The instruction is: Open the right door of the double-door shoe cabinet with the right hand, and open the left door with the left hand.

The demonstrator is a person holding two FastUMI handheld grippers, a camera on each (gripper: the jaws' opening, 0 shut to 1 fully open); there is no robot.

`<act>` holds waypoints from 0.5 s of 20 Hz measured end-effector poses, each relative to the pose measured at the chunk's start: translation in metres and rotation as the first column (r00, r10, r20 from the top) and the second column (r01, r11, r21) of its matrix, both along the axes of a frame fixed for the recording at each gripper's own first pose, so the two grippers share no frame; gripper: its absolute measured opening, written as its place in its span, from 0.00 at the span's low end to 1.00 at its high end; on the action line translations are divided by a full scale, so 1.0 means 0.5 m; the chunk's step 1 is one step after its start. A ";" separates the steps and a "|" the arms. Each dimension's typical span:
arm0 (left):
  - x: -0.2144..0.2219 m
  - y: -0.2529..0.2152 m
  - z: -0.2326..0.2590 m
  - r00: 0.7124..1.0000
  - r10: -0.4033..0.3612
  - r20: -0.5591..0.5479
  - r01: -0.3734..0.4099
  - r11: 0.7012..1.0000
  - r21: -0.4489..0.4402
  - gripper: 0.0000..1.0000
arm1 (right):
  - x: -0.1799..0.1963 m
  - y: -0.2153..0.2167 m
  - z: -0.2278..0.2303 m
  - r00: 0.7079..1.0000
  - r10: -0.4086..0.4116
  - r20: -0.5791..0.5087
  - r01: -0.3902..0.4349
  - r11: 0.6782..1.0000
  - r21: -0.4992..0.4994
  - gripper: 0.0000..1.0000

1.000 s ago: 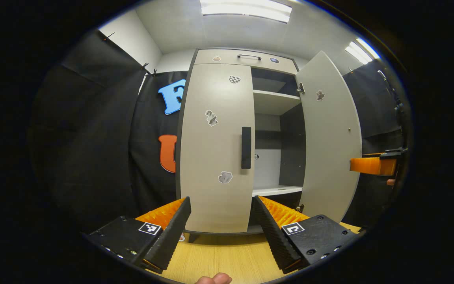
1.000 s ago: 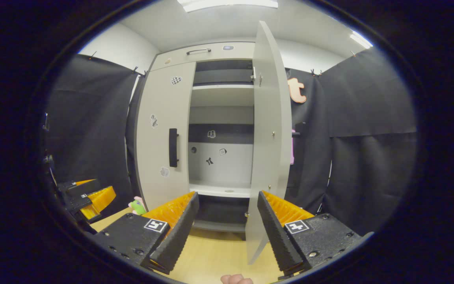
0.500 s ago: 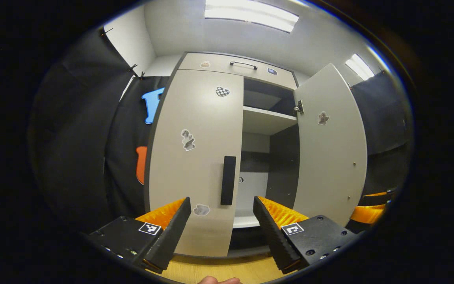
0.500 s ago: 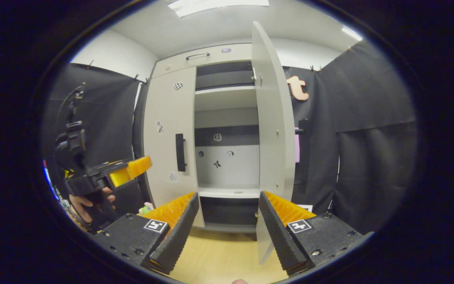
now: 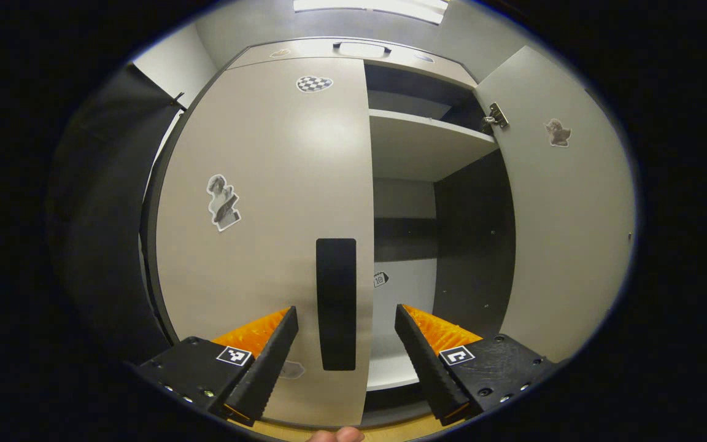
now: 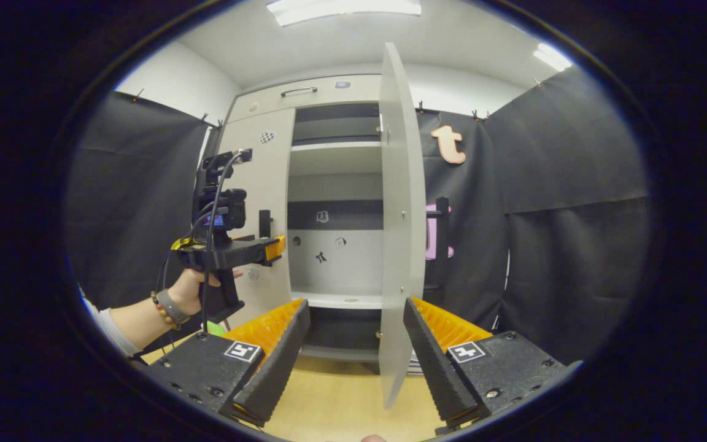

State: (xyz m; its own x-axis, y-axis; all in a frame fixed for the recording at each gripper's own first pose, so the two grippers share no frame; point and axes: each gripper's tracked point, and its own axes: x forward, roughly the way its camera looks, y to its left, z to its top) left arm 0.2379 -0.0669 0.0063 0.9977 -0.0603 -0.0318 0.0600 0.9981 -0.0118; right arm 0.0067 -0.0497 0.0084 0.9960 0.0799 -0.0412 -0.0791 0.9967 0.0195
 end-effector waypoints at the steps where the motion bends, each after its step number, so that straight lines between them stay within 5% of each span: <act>1: 0.010 -0.002 -0.005 1.000 -0.001 -0.007 0.001 1.000 -0.008 0.95 | -0.001 -0.006 0.000 1.000 -0.009 0.004 0.009 1.000 0.005 0.96; 10: 0.029 0.008 -0.013 0.999 0.037 -0.031 -0.037 0.999 -0.010 0.93 | 0.019 -0.038 -0.028 0.999 -0.037 -0.025 0.038 0.998 0.048 0.96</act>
State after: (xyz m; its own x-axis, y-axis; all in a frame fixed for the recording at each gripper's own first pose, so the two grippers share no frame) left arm 0.2525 -0.0629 -0.0001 0.9978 -0.0239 -0.0619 0.0225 0.9995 -0.0232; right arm 0.0163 -0.0688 -0.0055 0.9971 0.0451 -0.0617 -0.0408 0.9968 0.0690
